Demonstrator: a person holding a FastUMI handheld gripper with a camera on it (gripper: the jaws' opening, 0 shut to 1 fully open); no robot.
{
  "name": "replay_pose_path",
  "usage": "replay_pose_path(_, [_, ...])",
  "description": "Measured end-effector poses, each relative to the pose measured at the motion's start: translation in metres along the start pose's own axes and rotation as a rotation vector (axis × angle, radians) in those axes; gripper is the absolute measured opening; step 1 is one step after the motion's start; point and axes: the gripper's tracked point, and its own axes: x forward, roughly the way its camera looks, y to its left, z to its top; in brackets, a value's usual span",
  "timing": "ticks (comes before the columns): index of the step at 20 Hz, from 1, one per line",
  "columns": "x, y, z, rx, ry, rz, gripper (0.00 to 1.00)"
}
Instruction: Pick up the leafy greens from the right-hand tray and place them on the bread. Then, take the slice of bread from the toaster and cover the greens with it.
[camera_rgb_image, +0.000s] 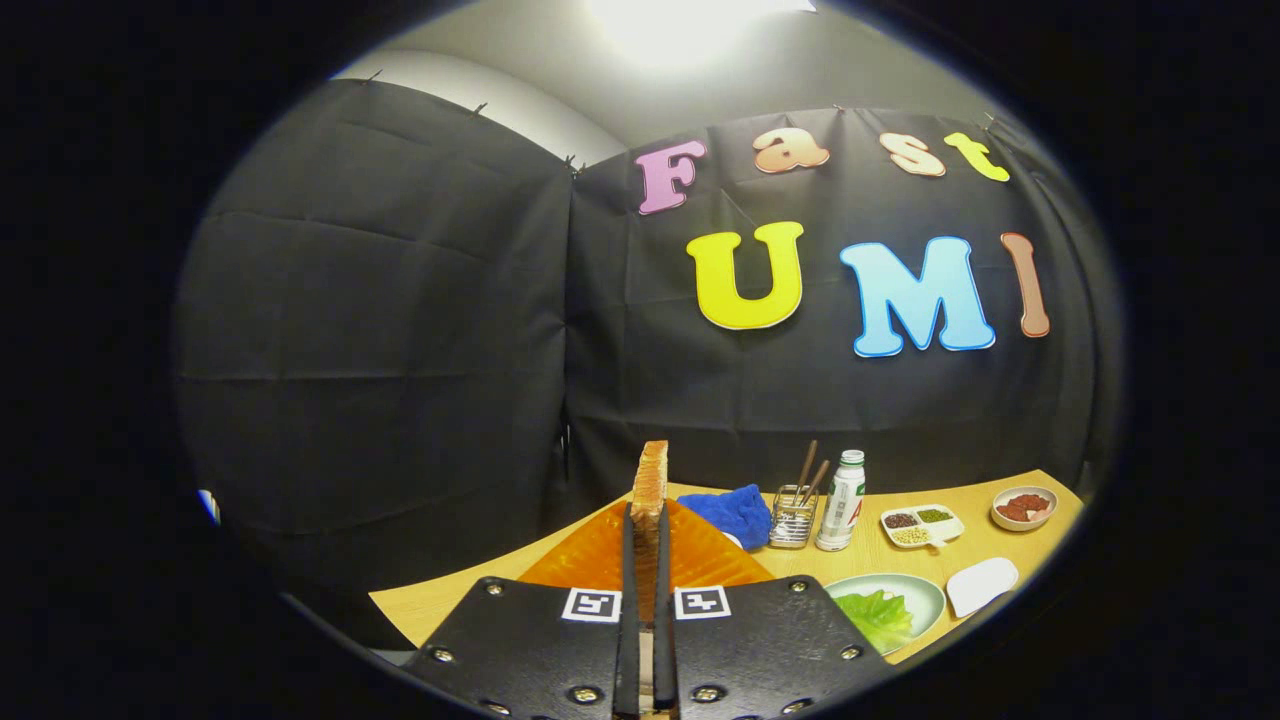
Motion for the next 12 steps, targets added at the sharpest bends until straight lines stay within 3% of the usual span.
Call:
replay_pose_path(5, [-0.022,-0.025,0.011,-0.024,-0.015,-0.01,0.05])
replay_pose_path(12, [-0.036,-0.083,-0.003,0.018,0.008,-0.103,0.05])
